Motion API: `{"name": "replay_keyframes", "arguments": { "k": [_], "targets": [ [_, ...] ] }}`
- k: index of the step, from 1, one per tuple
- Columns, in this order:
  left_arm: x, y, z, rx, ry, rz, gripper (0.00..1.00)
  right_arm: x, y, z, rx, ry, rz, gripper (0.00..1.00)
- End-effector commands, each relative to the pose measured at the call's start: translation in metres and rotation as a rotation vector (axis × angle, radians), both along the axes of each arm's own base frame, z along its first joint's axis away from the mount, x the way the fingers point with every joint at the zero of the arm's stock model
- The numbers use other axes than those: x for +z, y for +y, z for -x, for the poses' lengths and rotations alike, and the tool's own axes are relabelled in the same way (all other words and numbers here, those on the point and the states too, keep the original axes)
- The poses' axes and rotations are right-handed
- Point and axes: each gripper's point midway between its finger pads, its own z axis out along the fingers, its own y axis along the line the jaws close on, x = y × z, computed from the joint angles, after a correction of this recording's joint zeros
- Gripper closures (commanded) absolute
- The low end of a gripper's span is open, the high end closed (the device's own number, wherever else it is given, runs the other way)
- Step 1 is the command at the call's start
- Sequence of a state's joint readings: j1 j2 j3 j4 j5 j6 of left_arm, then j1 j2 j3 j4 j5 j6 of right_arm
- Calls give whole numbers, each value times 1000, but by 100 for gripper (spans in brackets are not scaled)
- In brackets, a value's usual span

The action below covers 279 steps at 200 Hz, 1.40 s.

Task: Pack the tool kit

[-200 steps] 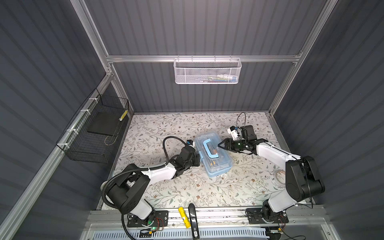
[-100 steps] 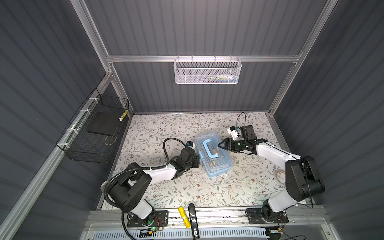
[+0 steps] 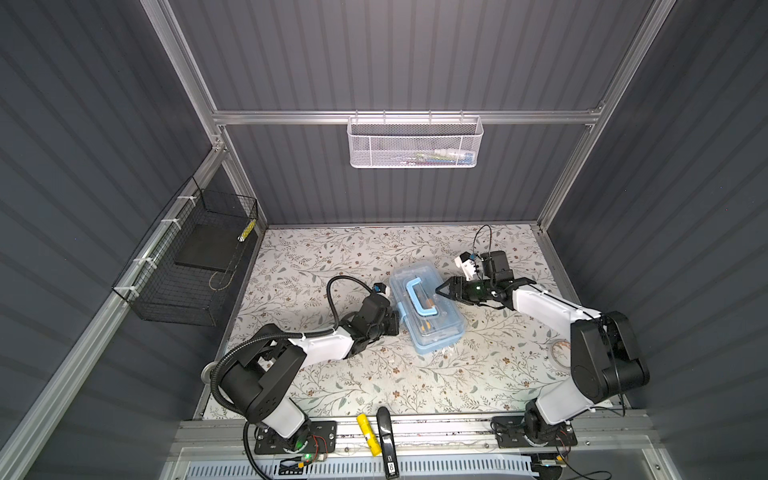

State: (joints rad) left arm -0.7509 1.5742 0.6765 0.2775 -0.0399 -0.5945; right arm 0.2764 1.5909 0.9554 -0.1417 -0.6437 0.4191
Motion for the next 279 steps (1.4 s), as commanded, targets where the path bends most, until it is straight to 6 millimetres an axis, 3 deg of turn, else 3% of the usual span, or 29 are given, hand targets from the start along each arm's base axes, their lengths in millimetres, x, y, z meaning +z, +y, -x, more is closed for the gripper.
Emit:
{"name": "replay_keyframes", "arguments": {
  "k": [1, 184, 279],
  "targets": [
    [9, -12, -2, -25, -16, 62, 100, -38, -1, 26, 17, 144, 46, 39],
    [34, -27, -5, -80, -63, 130, 100, -41, 1, 28, 25, 158, 36, 40],
    [61, -53, -17, -139, -112, 194, 100, -45, 12, 30, 38, 166, 16, 40]
  ]
}}
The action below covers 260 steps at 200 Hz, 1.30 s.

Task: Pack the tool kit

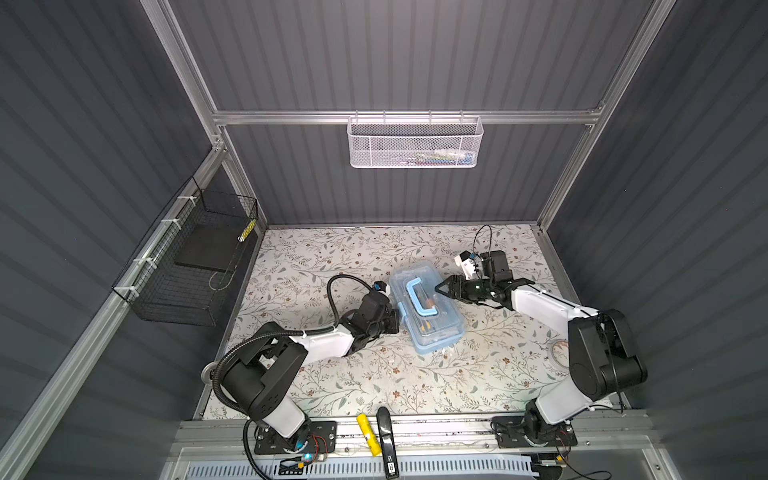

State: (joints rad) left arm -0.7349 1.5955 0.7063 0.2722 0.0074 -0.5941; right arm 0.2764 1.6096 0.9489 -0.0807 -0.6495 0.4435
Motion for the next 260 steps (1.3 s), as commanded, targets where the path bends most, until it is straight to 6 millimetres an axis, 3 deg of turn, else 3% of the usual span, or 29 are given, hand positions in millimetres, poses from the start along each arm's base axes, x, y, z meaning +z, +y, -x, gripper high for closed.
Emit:
{"name": "replay_keyframes", "arguments": {
  "k": [1, 47, 91, 114, 139, 158, 170, 179, 194, 233, 243, 260],
  "targets": [
    [59, -47, -13, -116, -131, 173, 100, -44, 9, 37, 50, 182, 37, 40],
    [60, -55, -13, -132, -126, 197, 100, -46, 13, 39, 57, 188, 29, 41],
    [55, -44, -13, -108, -128, 129, 100, -47, 12, 36, 52, 180, 32, 41],
    [39, -12, -15, -26, -123, -8, 100, -44, 9, 33, 40, 165, 42, 41],
    [41, 45, -22, 111, -155, -134, 100, -33, -1, 24, 6, 128, 43, 41],
    [52, 91, -28, 218, -200, -226, 71, -22, -12, 17, -22, 93, 38, 41],
    [58, 120, -33, 292, -201, -267, 42, -16, -18, 14, -37, 78, 40, 41],
    [61, 135, -35, 325, -199, -278, 24, -13, -23, 14, -44, 68, 42, 41],
    [65, 158, -36, 377, -202, -287, 1, -9, -30, 18, -55, 57, 56, 41],
    [60, 217, -42, 514, -186, -383, 0, -4, -46, 50, -86, 53, 97, 42],
    [62, 220, -46, 516, -192, -355, 0, -5, -51, 61, -95, 57, 109, 43],
    [65, 204, -53, 466, -210, -277, 0, -7, -62, 82, -125, 67, 142, 43]
  ]
}}
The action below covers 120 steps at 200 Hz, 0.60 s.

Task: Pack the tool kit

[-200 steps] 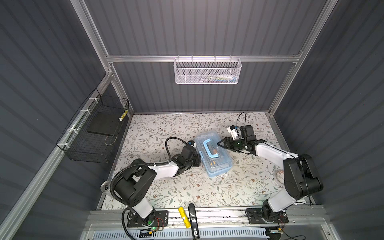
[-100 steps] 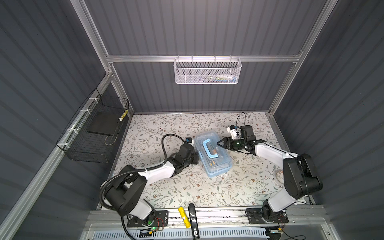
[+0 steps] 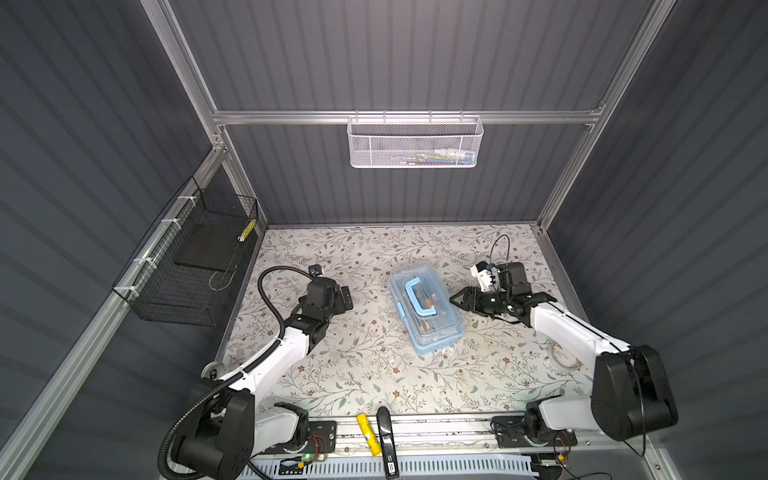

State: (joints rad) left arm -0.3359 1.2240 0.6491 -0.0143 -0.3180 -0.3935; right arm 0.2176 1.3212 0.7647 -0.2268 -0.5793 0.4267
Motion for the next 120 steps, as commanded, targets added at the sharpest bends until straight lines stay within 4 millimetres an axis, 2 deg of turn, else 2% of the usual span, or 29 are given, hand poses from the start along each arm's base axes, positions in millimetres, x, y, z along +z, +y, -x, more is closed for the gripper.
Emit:
{"name": "replay_keyframes", "arguments": {
  "k": [1, 16, 41, 85, 120],
  "targets": [
    [3, -9, -5, -62, -20, 27, 0, -13, -17, 31, -33, 53, 74, 43],
    [0, -21, -10, -94, -10, 81, 0, -13, -22, 46, -53, 64, 79, 43],
    [-7, -33, -16, -134, 15, 113, 0, -14, -18, 67, -45, 53, 61, 42],
    [-7, -27, -15, -129, 9, 67, 0, -17, 0, 86, 23, 44, 48, 42],
    [-6, -19, -12, -112, 20, 21, 0, -18, 18, 86, 94, 17, 91, 42]
  ]
}}
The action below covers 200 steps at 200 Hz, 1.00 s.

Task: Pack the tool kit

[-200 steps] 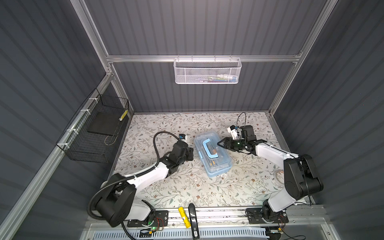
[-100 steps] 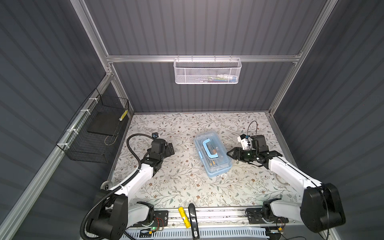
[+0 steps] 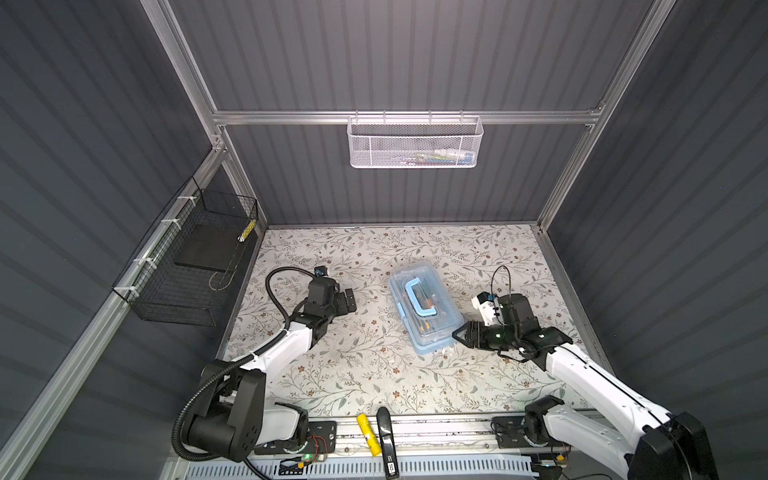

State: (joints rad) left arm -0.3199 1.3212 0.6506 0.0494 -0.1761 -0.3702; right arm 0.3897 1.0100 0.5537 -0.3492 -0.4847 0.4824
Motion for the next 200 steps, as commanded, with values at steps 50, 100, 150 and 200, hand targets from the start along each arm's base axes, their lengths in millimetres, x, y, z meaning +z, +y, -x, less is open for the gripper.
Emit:
{"name": "replay_keyframes", "arguments": {
  "k": [50, 100, 150, 200],
  "targets": [
    [30, 12, 7, 16, -60, -54, 0, 8, -22, -16, -13, -64, 251, 38],
    [29, 23, 19, 41, -52, -83, 0, 38, 2, -39, 29, -165, 146, 34],
    [26, 30, 25, 58, -40, -112, 0, 35, 30, -42, 132, -116, 90, 36],
    [28, 34, 29, 67, -49, -128, 0, 27, 42, -23, 173, -76, 67, 36]
  ]
}}
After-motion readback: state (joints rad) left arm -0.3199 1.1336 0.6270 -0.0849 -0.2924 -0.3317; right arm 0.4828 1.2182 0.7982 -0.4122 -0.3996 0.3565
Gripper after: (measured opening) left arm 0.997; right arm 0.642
